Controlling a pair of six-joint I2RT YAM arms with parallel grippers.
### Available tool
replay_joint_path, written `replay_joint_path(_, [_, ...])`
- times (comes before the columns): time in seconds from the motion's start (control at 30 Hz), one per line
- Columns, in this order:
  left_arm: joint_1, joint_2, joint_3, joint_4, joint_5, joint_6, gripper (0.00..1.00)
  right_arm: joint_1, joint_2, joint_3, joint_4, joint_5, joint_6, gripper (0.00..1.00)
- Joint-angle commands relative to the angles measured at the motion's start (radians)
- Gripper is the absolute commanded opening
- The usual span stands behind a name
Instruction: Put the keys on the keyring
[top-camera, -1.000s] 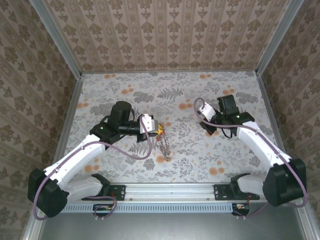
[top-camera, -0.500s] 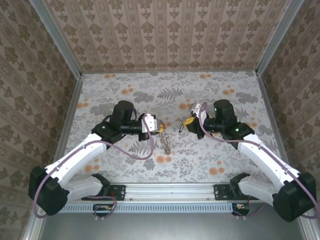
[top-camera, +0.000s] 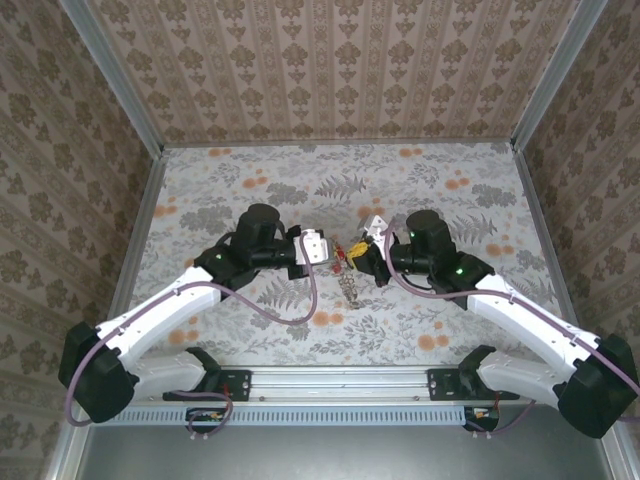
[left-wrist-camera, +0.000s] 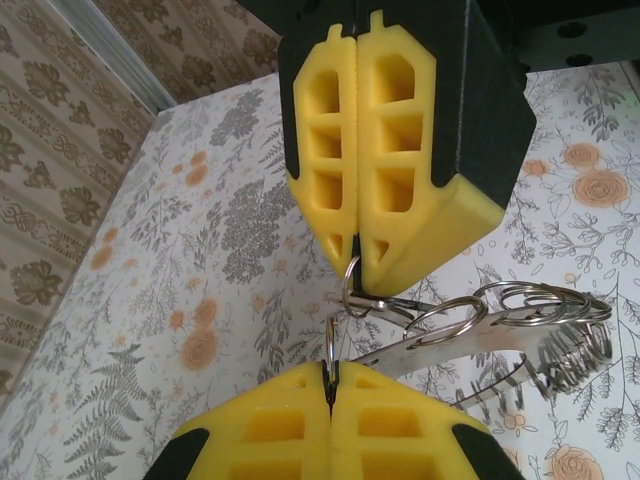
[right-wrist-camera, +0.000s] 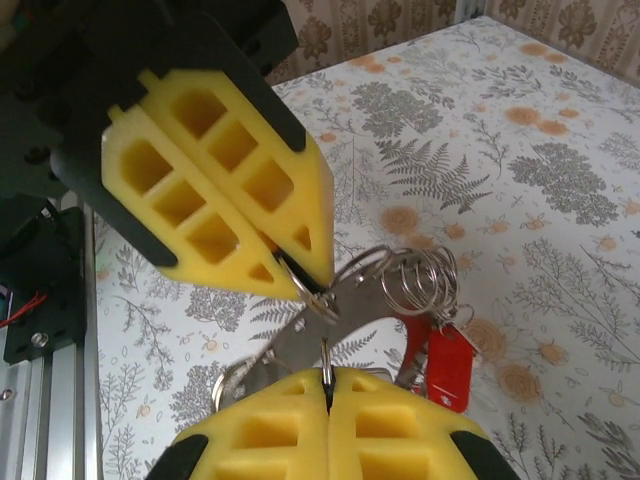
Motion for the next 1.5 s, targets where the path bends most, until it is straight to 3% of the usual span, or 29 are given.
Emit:
replay_joint_path(0.0, [-0.009,0.001,0.011,0.048,-0.019,-0.015,0.0,0.011,0.016,-0.008,0.066,0.02,0.031,0.0])
replay_joint_path(0.83, [-0.038,0.025,0.029,0.022,-0.075,-0.004,0.0,0.036,0.064,-0.015,0.145,0.087,0.15,0.0])
replay_joint_path(1.27, [-0.035,-0.008,-0.014,0.097,-0.018,0.006,0.0,0.008,0.06,-0.026,0.142,0.088,0.189,0.0])
replay_joint_path(1.47, [-0.025,-0.028,-0.044,0.154,0.047,-0.004,0.0,-0.028,0.07,-0.029,0.144,0.019,0.239,0.0])
